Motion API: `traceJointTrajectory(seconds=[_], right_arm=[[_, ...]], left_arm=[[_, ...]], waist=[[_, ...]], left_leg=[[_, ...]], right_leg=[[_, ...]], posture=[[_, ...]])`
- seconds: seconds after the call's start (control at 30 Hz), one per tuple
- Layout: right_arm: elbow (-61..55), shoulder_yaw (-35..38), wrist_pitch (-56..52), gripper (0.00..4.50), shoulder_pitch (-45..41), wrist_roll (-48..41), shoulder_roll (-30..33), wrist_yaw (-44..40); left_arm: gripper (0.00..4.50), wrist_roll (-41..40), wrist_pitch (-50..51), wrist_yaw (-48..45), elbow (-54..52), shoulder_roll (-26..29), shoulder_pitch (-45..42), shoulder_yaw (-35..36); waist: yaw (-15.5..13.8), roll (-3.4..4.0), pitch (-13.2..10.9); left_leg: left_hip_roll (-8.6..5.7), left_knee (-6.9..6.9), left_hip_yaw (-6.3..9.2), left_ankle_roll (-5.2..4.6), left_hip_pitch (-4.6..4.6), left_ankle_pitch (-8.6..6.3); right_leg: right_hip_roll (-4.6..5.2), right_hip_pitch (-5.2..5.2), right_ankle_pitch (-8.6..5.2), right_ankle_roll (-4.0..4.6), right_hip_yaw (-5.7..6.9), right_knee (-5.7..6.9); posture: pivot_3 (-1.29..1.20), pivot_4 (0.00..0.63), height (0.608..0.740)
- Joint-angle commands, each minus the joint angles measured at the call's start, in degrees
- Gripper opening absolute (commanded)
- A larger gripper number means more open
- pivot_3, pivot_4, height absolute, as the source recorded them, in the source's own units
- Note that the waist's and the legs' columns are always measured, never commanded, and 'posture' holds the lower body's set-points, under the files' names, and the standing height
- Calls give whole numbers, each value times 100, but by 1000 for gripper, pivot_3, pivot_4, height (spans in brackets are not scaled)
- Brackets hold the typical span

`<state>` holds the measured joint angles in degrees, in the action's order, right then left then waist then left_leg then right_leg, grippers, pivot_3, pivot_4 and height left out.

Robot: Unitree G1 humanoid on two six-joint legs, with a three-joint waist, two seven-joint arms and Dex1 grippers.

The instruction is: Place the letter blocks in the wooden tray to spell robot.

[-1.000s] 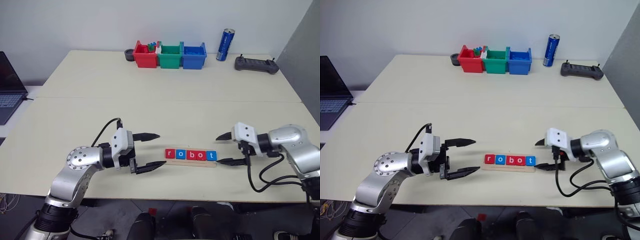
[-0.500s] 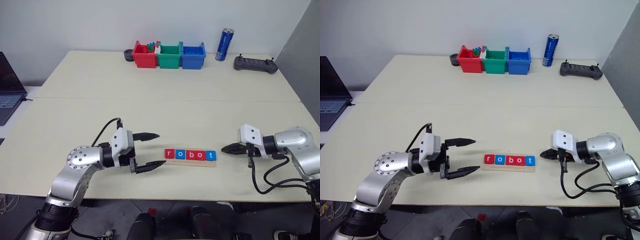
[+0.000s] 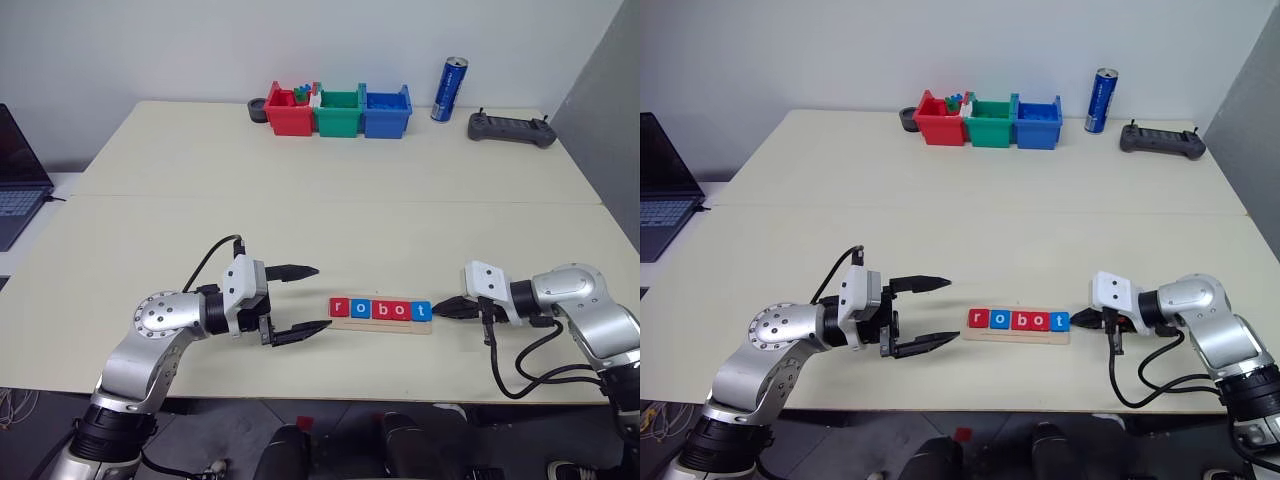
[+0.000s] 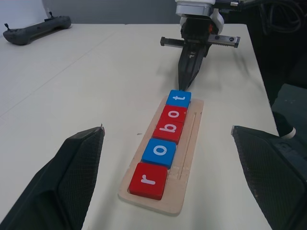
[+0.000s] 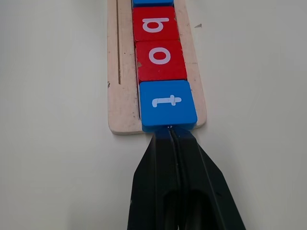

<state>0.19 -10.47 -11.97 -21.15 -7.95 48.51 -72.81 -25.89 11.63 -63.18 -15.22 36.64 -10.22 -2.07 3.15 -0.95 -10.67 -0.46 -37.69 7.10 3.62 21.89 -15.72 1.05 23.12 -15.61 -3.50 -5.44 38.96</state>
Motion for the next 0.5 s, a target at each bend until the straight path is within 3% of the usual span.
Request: traceJointTrajectory(seconds=[0.03,0.5], right_arm=[[-145,14,-41,35,-142,-54,-59,1],[-306,-132,-184,35,-204,-61,-165,-60]], left_arm=[[4500,-19,-80,2,-178,41,-8,62],[4500,-5,-117,8,-134,66,-1,104]], waist=[[3,0,0],[1,0,0]], left_leg=[[1,0,0,0,0,0],[0,0,1,0,0,0]], right_leg=[[0,0,0,0,0,0],[0,0,0,0,0,0]], posture=[[0,150,740],[0,150,740]])
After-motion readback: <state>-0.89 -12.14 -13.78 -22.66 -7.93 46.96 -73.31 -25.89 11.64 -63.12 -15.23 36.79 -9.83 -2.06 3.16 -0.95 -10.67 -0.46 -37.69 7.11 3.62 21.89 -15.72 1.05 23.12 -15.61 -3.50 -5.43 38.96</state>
